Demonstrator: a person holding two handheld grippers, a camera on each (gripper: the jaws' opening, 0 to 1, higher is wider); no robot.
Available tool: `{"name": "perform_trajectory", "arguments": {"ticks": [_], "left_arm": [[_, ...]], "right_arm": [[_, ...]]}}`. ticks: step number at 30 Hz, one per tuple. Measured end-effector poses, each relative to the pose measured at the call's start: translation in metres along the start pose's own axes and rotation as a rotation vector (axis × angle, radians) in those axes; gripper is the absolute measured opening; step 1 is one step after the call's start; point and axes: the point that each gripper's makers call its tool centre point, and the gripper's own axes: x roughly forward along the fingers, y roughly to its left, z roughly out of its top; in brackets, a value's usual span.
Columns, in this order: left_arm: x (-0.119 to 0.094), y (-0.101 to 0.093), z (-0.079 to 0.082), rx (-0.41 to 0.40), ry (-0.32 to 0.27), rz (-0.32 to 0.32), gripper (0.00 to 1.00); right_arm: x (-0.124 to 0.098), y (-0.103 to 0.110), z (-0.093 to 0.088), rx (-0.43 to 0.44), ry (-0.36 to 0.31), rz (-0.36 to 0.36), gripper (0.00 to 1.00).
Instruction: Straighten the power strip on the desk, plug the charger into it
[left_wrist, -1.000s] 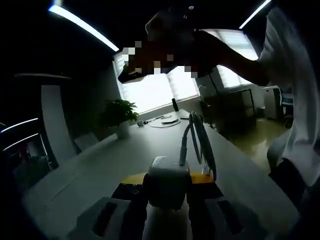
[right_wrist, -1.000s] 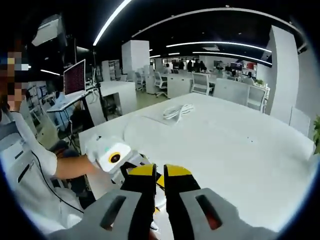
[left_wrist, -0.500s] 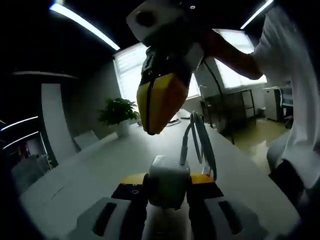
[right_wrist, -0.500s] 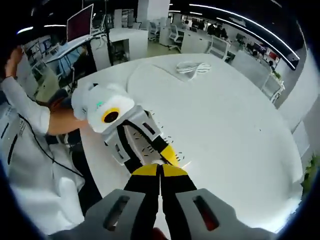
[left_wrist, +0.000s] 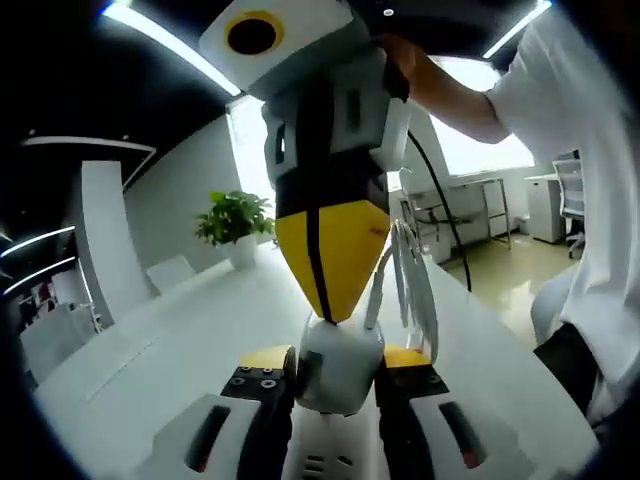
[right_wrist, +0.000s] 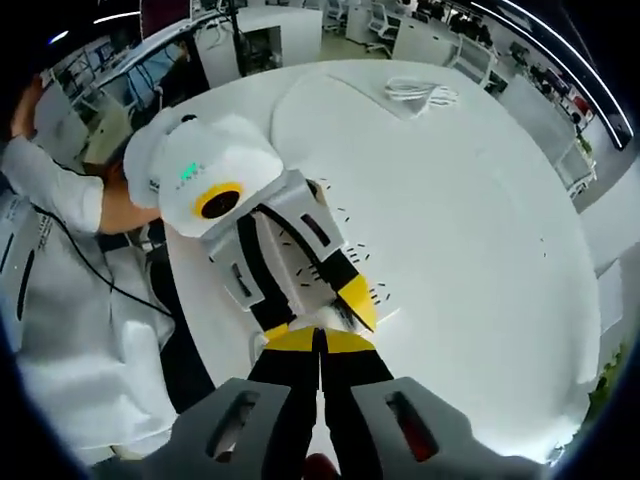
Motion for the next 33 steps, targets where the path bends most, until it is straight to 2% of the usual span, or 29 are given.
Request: {"name": "perform_trajectory", "arguments": {"ticks": [3,4,5,6,15,19,22,28,32,33], "left_arm": [[0.001,0.002,-0.005,-0.004,0.031,0.010,0.34],[0.001,0.003,-0.010,0.008,0.062,0.017,0.34],[0.003,0.004,-0.009,0.013,0.056,0.029,0.33],[0.003,0.003,-0.009,0.012,0.053,0.019,0.33],[0.001,0.003,-0.007,0.011,0.041,0.015,0.33],[0.000,0.003,-0.007,0.017,0.043,0.016,0.33],[0.000,0.002,-0.007,0.021,0.042,0.014,0.33],[0.000,0.003,-0.008,0.012,0.043,0.017,0.33],[-0.001,0.003,-0.008,0.017,0.047,0.019,0.32],[-0.001,0.003,-0.008,0.017,0.047,0.019,0.32]], "right_arm": [[0.005,0.002,0.005,-0.021,0.010,-0.016,0.01],[0.008,-0.006,-0.004,-0.043,0.069,-0.068,0.01],[0.010,-0.004,0.004,-0.036,0.016,-0.048,0.01],[0.011,-0.005,0.000,-0.040,0.039,-0.039,0.01],[0.014,-0.005,-0.001,-0.031,0.028,-0.018,0.01],[0.013,0.000,0.002,-0.102,0.048,-0.035,0.01],[0.013,0.002,0.004,-0.180,0.095,-0.064,0.01],[0.013,0.006,0.008,-0.238,0.153,-0.073,0.01],[0.013,0.008,0.010,-0.330,0.173,-0.089,0.01],[0.013,0.009,0.010,-0.324,0.176,-0.090,0.01]]}}
